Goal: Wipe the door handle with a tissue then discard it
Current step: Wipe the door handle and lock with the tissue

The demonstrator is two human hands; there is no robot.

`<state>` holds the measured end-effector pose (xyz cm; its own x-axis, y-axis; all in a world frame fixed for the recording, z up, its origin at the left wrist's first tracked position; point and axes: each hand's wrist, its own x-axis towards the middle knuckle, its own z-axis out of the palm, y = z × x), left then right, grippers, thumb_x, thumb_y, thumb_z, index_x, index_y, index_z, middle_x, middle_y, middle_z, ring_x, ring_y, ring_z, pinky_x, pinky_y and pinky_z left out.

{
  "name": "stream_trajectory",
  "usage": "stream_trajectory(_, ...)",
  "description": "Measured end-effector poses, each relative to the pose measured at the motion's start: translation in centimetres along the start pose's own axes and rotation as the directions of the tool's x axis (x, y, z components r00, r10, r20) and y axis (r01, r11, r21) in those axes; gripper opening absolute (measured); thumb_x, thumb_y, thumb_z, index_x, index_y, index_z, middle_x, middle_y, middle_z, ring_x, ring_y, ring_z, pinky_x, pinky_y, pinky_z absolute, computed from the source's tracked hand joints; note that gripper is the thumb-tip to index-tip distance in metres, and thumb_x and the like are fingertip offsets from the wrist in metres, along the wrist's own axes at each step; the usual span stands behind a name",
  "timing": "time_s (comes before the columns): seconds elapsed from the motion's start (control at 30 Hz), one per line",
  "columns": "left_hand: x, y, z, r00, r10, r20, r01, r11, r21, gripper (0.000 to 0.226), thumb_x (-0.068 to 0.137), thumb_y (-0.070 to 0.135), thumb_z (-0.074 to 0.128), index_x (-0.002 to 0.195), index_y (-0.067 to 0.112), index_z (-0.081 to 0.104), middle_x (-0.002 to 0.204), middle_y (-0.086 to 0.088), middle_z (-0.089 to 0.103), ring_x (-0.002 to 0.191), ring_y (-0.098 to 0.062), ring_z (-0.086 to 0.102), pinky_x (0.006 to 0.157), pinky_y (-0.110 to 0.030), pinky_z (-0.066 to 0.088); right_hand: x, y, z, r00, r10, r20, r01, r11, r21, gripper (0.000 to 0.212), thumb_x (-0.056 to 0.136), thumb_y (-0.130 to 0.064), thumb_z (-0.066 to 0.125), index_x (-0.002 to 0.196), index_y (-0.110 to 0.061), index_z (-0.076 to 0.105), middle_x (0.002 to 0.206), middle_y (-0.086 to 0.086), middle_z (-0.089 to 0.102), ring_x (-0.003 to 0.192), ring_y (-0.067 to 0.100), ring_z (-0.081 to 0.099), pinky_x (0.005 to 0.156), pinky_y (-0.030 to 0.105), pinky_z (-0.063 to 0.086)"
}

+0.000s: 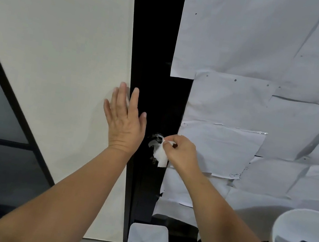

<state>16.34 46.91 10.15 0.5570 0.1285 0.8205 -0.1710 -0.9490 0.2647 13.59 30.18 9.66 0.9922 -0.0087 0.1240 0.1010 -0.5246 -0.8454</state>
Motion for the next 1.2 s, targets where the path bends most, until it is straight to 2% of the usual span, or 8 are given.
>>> stream_trajectory(0.07, 0.7, -0.4, 0.6, 1.0, 0.014, 0.01, -0.014, 1.0, 0.005, 0.068, 0.096, 0.028, 0.048, 0.15, 0.013, 0.009, 0.155, -0.016, 0.004, 0.146, -0.036, 0.007, 0.116, -0.061, 0.01, -0.1, 1.0, 1.0, 0.989, -0.147, -0.003, 0.139, 0.945, -0.296, 0.021, 0.088, -0.022, 0.057, 0.106, -0.018, 0.068, 0.089, 0.006, 0.059, 0.078, 0.023, 0.058, 0.067, 0.03, 0.045)
stream_trajectory(0.13, 0.8, -0.8, 1.4, 0.999, 0.041, 0.031, -0.041, 0.999, 0.013, 0.075, 0.099, 0.029, 0.043, 0.151, 0.016, -0.01, 0.157, -0.016, -0.008, 0.147, -0.035, -0.009, 0.115, -0.062, 0.004, -0.3, 2.1, 2.0, 0.95, -0.313, 0.006, 0.258, 0.773, -0.579, 0.019, 0.086, -0.024, 0.058, 0.099, -0.017, 0.07, 0.091, 0.007, 0.056, 0.085, 0.028, 0.054, 0.07, 0.034, 0.038)
stream_trajectory(0.23, 0.8, -1.2, 2.2, 0.998, 0.054, 0.037, -0.055, 0.998, 0.015, 0.078, 0.102, 0.028, 0.035, 0.145, 0.019, -0.029, 0.153, -0.008, -0.036, 0.142, -0.03, -0.027, 0.114, -0.061, -0.004, -0.8, 2.6, 3.1, 0.906, -0.421, 0.029, 0.308, 0.611, -0.729, 0.01, 0.079, -0.022, 0.066, 0.086, -0.015, 0.068, 0.083, 0.003, 0.053, 0.079, 0.026, 0.049, 0.067, 0.035, 0.033)
stream_trajectory(0.33, 0.7, -1.3, 2.6, 0.998, 0.06, 0.011, -0.06, 0.998, 0.014, 0.078, 0.102, 0.024, 0.034, 0.144, 0.019, -0.031, 0.151, -0.007, -0.039, 0.142, -0.031, -0.026, 0.114, -0.062, -0.003, -1.2, 2.7, 3.8, 0.899, -0.432, 0.077, 0.324, 0.534, -0.781, 0.015, 0.065, -0.004, 0.067, 0.077, -0.011, 0.061, 0.08, 0.004, 0.048, 0.077, 0.024, 0.044, 0.065, 0.033, 0.032)
stream_trajectory(0.63, 0.6, -1.2, 2.1, 0.995, 0.076, 0.057, -0.074, 0.997, -0.024, 0.079, 0.102, 0.025, 0.034, 0.143, 0.02, -0.032, 0.15, -0.01, -0.041, 0.141, -0.033, -0.029, 0.114, -0.06, -0.009, -1.3, 6.4, 0.2, 0.942, -0.335, 0.038, 0.23, 0.557, -0.798, 0.035, 0.057, 0.017, 0.054, 0.083, -0.007, 0.058, 0.083, 0.004, 0.043, 0.076, 0.022, 0.039, 0.061, 0.029, 0.034)
stream_trajectory(0.8, 0.2, -0.9, 1.4, 0.995, 0.048, 0.084, -0.045, 0.998, -0.038, 0.081, 0.101, 0.026, 0.039, 0.145, 0.018, -0.029, 0.156, -0.019, -0.013, 0.143, -0.032, -0.025, 0.116, -0.059, -0.004, -2.0, 5.0, 0.7, 0.959, -0.284, 0.016, 0.197, 0.622, -0.758, 0.03, 0.065, 0.018, 0.049, 0.086, -0.002, 0.054, 0.089, 0.009, 0.045, 0.078, 0.023, 0.04, 0.058, 0.032, 0.03)
stream_trajectory(0.97, 0.2, -0.4, 1.0, 0.994, 0.026, 0.103, -0.02, 0.998, -0.055, 0.085, 0.099, 0.024, 0.045, 0.147, 0.016, -0.025, 0.156, -0.02, -0.009, 0.145, -0.042, -0.005, 0.116, -0.061, 0.002, -2.3, 4.6, 0.8, 0.947, -0.31, 0.086, 0.272, 0.626, -0.731, 0.024, 0.071, 0.015, 0.047, 0.085, -0.004, 0.047, 0.088, 0.007, 0.038, 0.074, 0.02, 0.033, 0.054, 0.031, 0.029)
stream_trajectory(1.2, 0.0, -0.4, 0.8, 0.986, 0.042, 0.16, -0.038, 0.999, -0.032, 0.083, 0.099, 0.019, 0.043, 0.146, 0.014, -0.026, 0.155, -0.024, -0.015, 0.143, -0.041, -0.019, 0.114, -0.062, -0.005, -2.2, 6.5, -1.6, 0.967, -0.252, -0.024, 0.144, 0.625, -0.767, 0.032, 0.056, 0.024, 0.05, 0.072, -0.004, 0.05, 0.084, 0.011, 0.044, 0.069, 0.021, 0.034, 0.052, 0.032, 0.028)
